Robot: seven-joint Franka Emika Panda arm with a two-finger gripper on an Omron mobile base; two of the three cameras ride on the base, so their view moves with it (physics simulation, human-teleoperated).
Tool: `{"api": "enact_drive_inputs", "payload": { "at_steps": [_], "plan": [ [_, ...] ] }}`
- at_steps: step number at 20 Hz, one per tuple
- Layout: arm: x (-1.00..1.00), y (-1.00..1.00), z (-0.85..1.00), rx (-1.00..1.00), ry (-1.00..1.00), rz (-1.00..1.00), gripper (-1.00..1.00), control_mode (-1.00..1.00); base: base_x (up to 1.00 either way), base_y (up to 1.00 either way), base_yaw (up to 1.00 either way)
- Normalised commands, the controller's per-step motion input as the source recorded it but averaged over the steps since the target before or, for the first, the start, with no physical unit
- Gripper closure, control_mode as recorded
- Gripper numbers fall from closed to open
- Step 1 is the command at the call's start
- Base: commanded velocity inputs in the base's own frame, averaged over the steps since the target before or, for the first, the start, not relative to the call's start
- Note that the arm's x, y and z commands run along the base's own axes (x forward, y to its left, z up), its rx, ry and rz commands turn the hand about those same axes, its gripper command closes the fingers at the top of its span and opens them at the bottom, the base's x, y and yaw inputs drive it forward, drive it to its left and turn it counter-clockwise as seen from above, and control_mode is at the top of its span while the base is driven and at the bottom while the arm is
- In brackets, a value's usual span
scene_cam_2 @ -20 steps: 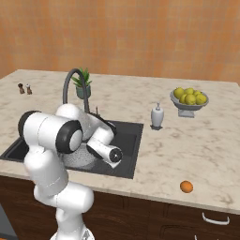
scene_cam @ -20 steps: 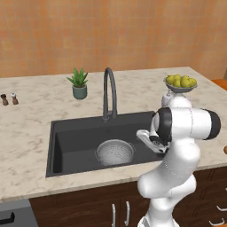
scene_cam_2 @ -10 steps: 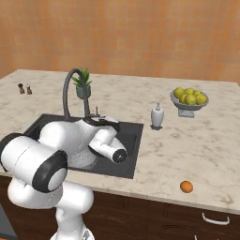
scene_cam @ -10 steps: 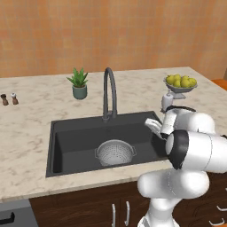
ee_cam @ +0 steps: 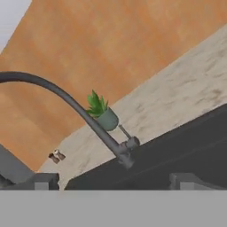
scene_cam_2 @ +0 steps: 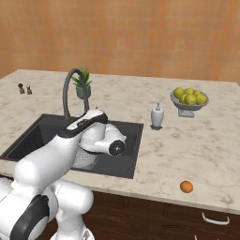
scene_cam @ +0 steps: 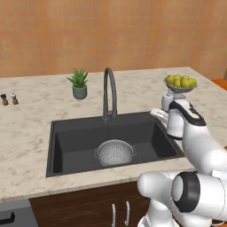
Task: Put the colander in the sink, put the tangerine in the colander, and turn on the sink faucet and pour water over the colander.
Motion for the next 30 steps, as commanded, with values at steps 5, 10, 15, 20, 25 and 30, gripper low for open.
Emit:
{"api": "enact_drive_inputs", "payload": {
  "at_steps": [5,10,15,20,25,30],
  "plan": [
    [-0.64,-0.25,0.91,-0.36,0.0,0.0,-1.0,-1.0,0.0,0.0,0.0],
    [-0.54,-0.23,0.76,-0.41,0.1,0.0,-1.0,-1.0,0.0,0.0,0.0],
    [-0.75,-0.19,0.3,-0.39,0.32,-0.05,-1.0,-1.0,0.0,0.0,0.0],
    [-0.98,-0.22,0.05,-0.27,0.31,-0.13,-1.0,-1.0,0.0,0.0,0.0],
    [-0.99,-0.63,0.0,-0.02,0.25,-0.27,-1.0,-1.0,0.0,0.0,0.0],
    [-0.35,-0.88,0.0,0.1,0.25,-0.23,-1.0,-1.0,0.0,0.0,0.0]
  ]
}}
